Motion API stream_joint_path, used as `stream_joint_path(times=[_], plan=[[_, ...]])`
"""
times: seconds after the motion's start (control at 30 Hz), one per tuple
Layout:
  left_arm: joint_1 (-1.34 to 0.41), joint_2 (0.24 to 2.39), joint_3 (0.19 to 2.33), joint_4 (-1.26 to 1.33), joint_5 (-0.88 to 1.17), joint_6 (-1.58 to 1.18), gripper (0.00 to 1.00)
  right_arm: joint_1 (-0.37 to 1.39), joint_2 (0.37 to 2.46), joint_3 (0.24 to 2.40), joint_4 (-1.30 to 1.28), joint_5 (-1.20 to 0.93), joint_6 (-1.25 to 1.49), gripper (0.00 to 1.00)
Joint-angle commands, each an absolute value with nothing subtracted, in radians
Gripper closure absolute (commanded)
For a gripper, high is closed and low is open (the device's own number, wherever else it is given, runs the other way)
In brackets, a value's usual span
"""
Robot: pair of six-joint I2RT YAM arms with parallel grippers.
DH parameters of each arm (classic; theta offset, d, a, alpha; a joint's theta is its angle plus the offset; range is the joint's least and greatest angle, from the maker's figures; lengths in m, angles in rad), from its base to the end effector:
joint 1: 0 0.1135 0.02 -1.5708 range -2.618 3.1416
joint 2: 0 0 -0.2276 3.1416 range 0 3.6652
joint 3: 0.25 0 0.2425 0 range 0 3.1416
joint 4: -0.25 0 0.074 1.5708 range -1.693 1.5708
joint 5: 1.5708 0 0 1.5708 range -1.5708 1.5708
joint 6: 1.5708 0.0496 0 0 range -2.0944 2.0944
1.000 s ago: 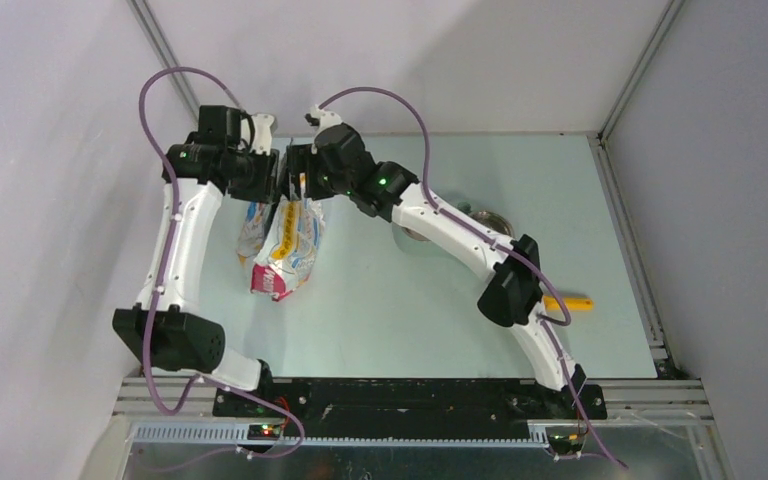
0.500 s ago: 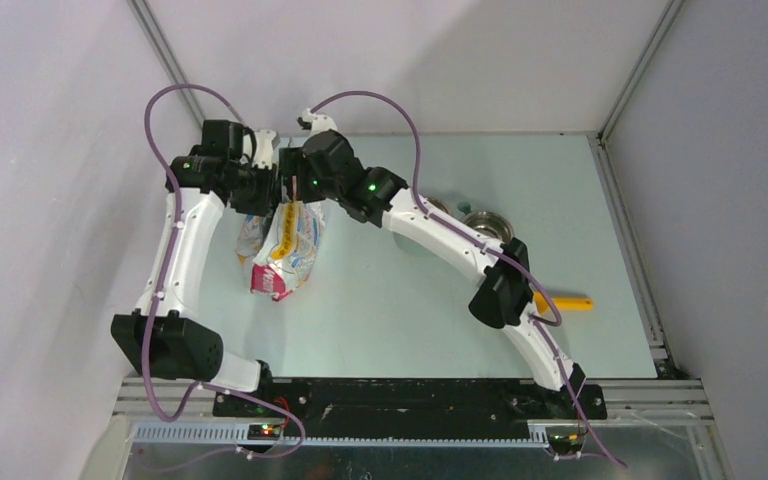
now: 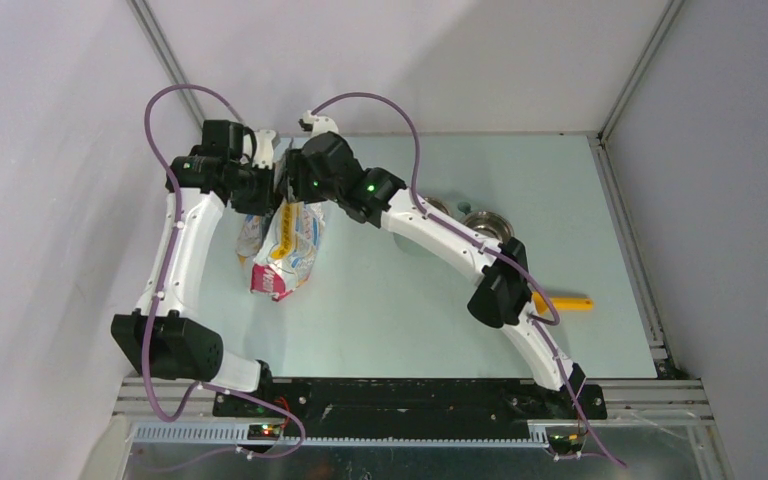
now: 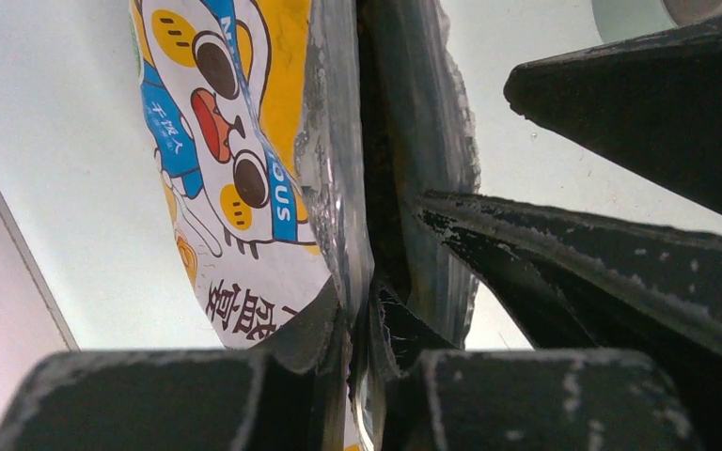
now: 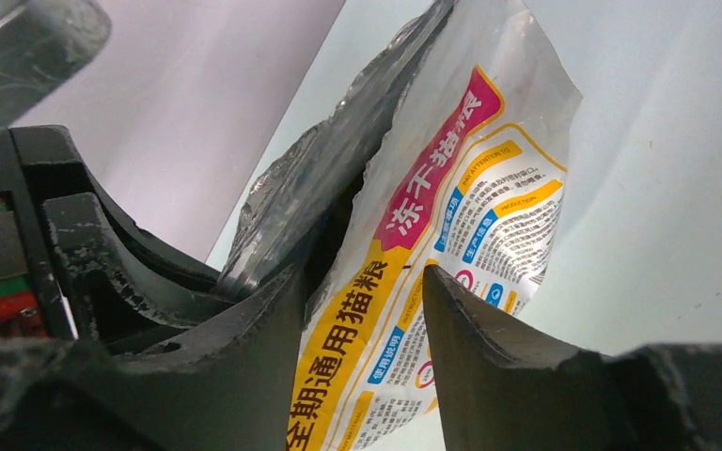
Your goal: Serve the pet food
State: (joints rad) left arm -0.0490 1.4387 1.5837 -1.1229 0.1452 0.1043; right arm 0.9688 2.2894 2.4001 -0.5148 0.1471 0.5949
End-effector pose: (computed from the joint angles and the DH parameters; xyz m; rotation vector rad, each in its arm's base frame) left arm 0.2819 -0.0210 0.3304 0.2508 2.5289 -0.1633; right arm 0.2947 0.4161 0.3220 -0.2864 2.0565 0.8559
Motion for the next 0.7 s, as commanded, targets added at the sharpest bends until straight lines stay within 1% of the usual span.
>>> stream_joint_path(times=[0.0, 0.1, 0.17, 0.27, 0.33, 0.4, 0.57, 0.63, 0.67], plan=[[-0.044, 1.401, 1.601, -1.077, 0.178, 0.086, 0.86, 0.95, 2.29, 2.399, -0.512, 0.171, 0.56, 0.5], [-0.053, 1.411, 1.616, -1.075, 0.173, 0.082, 0.87, 0.935, 2.283, 2.402, -0.508, 0.176, 0.539, 0.57], [-0.057, 1.414, 1.622, -1.074, 0.186, 0.079, 0.88, 0.927, 2.28, 2.392, -0.509, 0.165, 0.534, 0.59], [-0.071, 1.411, 1.621, -1.069, 0.218, 0.065, 0.9, 0.922, 2.281, 2.368, -0.51, 0.13, 0.54, 0.57], [-0.088, 1.398, 1.616, -1.062, 0.23, 0.057, 0.91, 0.927, 2.282, 2.341, -0.511, 0.109, 0.552, 0.53], [-0.103, 1.382, 1.604, -1.047, 0.225, 0.054, 0.91, 0.932, 2.285, 2.331, -0.513, 0.087, 0.565, 0.51], [-0.112, 1.365, 1.582, -1.026, 0.176, 0.075, 0.94, 0.935, 2.289, 2.325, -0.504, 0.04, 0.587, 0.5], [-0.113, 1.367, 1.576, -1.024, 0.162, 0.082, 0.94, 0.93, 2.284, 2.32, -0.486, -0.002, 0.603, 0.5], [-0.113, 1.369, 1.572, -1.022, 0.157, 0.084, 0.95, 0.928, 2.282, 2.313, -0.46, -0.056, 0.621, 0.51]])
